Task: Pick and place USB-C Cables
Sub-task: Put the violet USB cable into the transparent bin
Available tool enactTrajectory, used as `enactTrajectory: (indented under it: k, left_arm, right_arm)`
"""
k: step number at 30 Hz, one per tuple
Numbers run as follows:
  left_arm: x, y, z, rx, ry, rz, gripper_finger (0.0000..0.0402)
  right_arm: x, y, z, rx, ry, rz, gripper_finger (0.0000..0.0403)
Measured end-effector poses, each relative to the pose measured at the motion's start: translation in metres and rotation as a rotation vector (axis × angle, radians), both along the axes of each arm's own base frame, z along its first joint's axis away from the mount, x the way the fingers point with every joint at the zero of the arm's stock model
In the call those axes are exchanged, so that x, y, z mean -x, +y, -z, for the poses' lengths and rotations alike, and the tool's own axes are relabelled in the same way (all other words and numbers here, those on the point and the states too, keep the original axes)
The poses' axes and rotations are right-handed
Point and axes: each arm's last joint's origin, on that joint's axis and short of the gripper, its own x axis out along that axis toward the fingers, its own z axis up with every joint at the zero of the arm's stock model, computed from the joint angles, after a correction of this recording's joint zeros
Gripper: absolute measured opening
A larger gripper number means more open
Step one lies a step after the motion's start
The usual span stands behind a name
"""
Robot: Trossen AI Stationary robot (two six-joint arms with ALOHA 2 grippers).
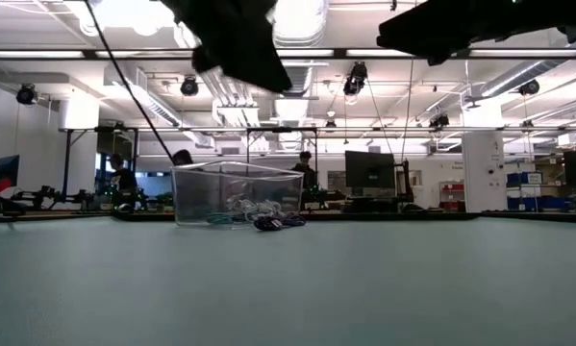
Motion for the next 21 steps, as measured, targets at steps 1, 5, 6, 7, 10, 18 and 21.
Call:
enactTrajectory:
  k: [1,5,6,7,10,18,21]
  left_arm:
    - [0.005,0.0,-0.008,-0.021,-0.011,0.019,0.0092]
    - [0.029,0.004,-0.032,-0.076,-0.06,0.068,0.0092]
    - [0.036,0.005,-0.035,-0.084,-0.07,0.074,0.0092]
    - [0.042,0.007,-0.038,-0.092,-0.083,0.079,0.0092]
    - [0.061,0.011,-0.041,-0.105,-0.136,0.084,0.0092]
    - [0.101,0.02,-0.025,-0.122,-0.244,0.092,0.0092]
    - [0.113,0.023,-0.023,-0.136,-0.29,0.095,0.0092]
  right_arm:
    - [-0.002,0.001,0.0,-0.011,0.014,0.001,0.0201]
    - [-0.015,0.003,0.005,-0.065,0.057,0.006,0.0201]
    - [-0.018,0.004,0.007,-0.084,0.067,0.009,0.0201]
    - [-0.022,0.005,0.01,-0.104,0.08,0.013,0.0201]
    - [-0.034,0.007,0.02,-0.165,0.117,0.027,0.0201]
    - [-0.071,0.015,0.034,-0.22,0.234,0.063,0.0201]
    - [-0.088,0.017,0.034,-0.213,0.294,0.081,0.0201]
